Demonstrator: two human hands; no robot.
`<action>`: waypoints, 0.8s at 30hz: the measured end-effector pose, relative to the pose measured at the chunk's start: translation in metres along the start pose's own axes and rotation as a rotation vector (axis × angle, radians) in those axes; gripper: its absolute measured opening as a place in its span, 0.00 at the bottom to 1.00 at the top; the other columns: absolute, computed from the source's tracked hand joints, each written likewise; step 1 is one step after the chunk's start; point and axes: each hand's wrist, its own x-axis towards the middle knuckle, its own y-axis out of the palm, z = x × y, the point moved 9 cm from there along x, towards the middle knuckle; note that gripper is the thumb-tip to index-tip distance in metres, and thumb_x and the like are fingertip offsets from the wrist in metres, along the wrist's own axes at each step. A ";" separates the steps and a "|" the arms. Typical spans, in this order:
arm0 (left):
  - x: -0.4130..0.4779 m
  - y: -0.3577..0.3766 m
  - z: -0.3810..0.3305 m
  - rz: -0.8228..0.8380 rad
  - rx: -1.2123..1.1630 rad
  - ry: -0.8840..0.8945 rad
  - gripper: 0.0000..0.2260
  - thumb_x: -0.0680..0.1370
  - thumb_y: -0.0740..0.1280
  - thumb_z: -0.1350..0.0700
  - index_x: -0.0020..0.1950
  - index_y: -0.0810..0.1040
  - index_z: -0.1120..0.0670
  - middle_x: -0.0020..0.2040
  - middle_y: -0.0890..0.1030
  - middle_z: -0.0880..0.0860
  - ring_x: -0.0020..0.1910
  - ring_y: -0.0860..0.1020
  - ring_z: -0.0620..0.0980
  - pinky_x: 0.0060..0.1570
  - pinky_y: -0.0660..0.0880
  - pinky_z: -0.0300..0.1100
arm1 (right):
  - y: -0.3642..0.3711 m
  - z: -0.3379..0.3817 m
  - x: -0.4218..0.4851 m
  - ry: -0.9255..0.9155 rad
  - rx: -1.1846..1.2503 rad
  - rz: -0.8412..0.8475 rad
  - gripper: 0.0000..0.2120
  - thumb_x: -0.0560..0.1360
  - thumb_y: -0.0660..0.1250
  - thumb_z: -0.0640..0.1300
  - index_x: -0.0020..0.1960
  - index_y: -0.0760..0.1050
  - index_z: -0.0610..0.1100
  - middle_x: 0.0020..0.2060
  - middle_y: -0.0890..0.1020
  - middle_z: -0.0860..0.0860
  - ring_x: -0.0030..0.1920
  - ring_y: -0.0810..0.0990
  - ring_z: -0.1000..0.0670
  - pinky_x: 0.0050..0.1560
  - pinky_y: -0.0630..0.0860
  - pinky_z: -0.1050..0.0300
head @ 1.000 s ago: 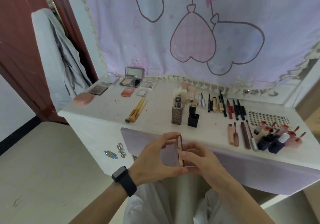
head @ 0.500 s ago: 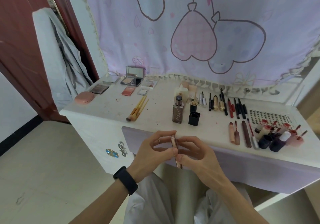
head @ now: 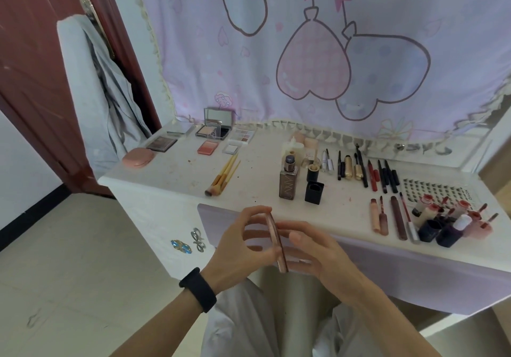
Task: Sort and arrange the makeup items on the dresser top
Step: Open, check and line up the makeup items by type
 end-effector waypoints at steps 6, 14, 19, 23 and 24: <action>0.002 0.000 -0.007 0.046 0.281 0.220 0.37 0.63 0.80 0.48 0.68 0.67 0.36 0.61 0.76 0.41 0.61 0.77 0.46 0.52 0.80 0.39 | 0.009 0.000 0.012 0.152 0.023 0.046 0.27 0.69 0.79 0.55 0.63 0.75 0.46 0.55 0.85 0.43 0.52 0.85 0.36 0.55 0.82 0.42; 0.005 -0.015 -0.002 -0.024 0.097 0.127 0.31 0.66 0.77 0.51 0.66 0.71 0.36 0.59 0.79 0.41 0.59 0.79 0.45 0.47 0.80 0.36 | 0.011 0.000 0.020 0.158 0.054 -0.047 0.18 0.72 0.72 0.57 0.57 0.84 0.48 0.50 0.86 0.41 0.48 0.87 0.39 0.53 0.84 0.44; 0.007 -0.020 0.015 0.061 -0.258 -0.134 0.25 0.67 0.73 0.50 0.65 0.77 0.43 0.59 0.81 0.51 0.56 0.82 0.54 0.49 0.82 0.53 | 0.012 0.004 0.016 0.087 -0.057 -0.032 0.20 0.81 0.61 0.59 0.61 0.81 0.46 0.48 0.88 0.49 0.44 0.86 0.53 0.41 0.80 0.64; 0.009 -0.023 0.023 0.050 -0.401 -0.249 0.25 0.67 0.71 0.48 0.65 0.78 0.45 0.60 0.81 0.57 0.58 0.81 0.60 0.52 0.81 0.59 | 0.003 0.001 0.022 -0.013 -0.327 -0.148 0.09 0.81 0.68 0.46 0.60 0.79 0.55 0.48 0.87 0.54 0.43 0.85 0.53 0.41 0.78 0.63; 0.009 -0.024 0.025 0.045 -0.450 -0.274 0.25 0.67 0.71 0.48 0.64 0.79 0.45 0.60 0.81 0.57 0.58 0.81 0.62 0.52 0.81 0.59 | -0.001 -0.002 0.024 -0.009 -0.299 -0.201 0.09 0.81 0.67 0.43 0.60 0.79 0.53 0.47 0.87 0.54 0.42 0.85 0.53 0.40 0.77 0.63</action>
